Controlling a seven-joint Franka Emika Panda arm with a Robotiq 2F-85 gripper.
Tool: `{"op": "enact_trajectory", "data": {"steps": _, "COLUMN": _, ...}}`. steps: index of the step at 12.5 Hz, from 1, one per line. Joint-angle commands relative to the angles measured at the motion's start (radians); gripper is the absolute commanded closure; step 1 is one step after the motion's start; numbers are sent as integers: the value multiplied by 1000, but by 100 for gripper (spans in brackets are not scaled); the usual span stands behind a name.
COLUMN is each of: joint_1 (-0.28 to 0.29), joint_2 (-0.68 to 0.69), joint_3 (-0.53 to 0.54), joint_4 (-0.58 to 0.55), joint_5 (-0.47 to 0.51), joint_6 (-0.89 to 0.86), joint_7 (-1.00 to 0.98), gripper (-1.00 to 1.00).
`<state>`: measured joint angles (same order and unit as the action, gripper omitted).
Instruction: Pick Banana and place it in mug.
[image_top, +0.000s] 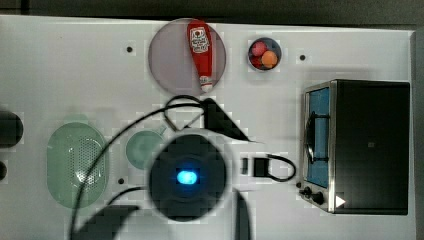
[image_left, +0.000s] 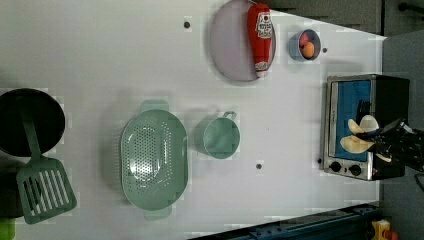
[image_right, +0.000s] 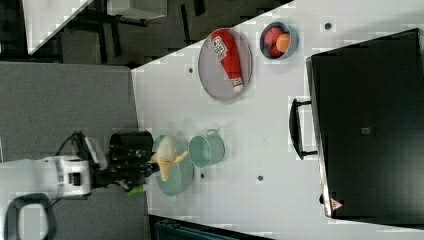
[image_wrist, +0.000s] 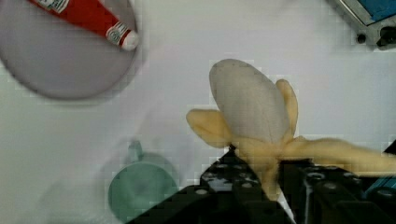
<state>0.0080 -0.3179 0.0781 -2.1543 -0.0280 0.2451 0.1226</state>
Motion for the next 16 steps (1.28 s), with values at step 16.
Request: {"op": "enact_trajectory", "data": {"steps": 16, "joint_1": 64, "joint_2": 376, "joint_3": 347, "joint_4": -237, "joint_5": 22, "joint_6": 618, "joint_7": 676, "gripper": 53}}
